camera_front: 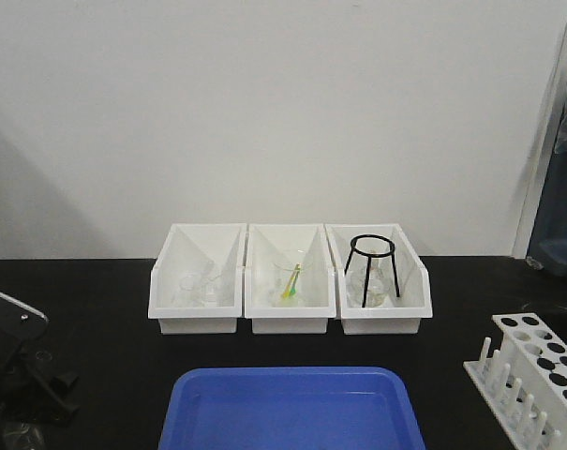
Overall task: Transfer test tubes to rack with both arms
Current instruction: 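Close the left gripper around the glass test tube, then lift the test tube with the left gripper toward the right gripper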
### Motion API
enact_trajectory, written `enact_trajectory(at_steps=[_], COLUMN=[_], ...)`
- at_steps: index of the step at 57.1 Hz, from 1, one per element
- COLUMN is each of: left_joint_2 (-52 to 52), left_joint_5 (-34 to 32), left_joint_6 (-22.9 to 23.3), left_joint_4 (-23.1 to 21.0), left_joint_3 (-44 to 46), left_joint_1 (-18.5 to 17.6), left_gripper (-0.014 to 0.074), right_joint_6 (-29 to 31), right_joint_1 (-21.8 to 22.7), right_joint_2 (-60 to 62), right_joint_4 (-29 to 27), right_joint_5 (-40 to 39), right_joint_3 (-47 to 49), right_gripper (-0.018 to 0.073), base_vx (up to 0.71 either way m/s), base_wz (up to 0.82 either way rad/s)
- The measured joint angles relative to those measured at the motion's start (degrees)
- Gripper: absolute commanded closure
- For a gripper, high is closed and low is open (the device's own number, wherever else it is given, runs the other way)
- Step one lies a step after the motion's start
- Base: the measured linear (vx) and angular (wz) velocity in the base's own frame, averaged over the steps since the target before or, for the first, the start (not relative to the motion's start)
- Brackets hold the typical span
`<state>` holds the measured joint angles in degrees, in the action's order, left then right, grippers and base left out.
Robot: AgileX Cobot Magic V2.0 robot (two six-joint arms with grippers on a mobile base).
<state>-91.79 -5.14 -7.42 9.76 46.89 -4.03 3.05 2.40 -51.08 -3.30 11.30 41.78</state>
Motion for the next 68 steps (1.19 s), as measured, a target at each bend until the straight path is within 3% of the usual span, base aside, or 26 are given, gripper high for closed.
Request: enact_trajectory(at_steps=[17,25,32,39,49,68], left_joint_2=[0.0,0.0,0.0,0.0,0.0,0.1], left_joint_5=[1.8,1.8,1.8,1.8,1.7,1.0], left_joint_6=[0.0,0.0,0.0,0.0,-0.2,-0.2], left_joint_4=[0.0,0.0,0.0,0.0,0.1,0.1], left_joint_3=[0.0,0.0,0.0,0.0,0.0,0.0], left_joint_1=[0.3,0.3,0.3,0.3,0.3,0.3], left_gripper=[0.0038,0.0094,0.0214,0.0409,0.0622,0.0619], right_joint_6=[0.0,0.0,0.0,0.0,0.0,0.0], right_joint_1=[0.0,0.0,0.0,0.0,0.0,0.0], right_joint_2=[0.0,0.0,0.0,0.0,0.0,0.0], right_joint_4=[0.0,0.0,0.0,0.0,0.0,0.0], right_joint_5=[0.0,0.0,0.0,0.0,0.0,0.0], right_joint_3=[0.0,0.0,0.0,0.0,0.0,0.0], right_gripper=[-0.0003,-0.0003,-0.0003,-0.0003,-0.0003,-0.0003], base_vx=[0.00,0.00,0.00,0.00,0.00,0.00], base_wz=[0.00,0.00,0.00,0.00,0.00,0.00])
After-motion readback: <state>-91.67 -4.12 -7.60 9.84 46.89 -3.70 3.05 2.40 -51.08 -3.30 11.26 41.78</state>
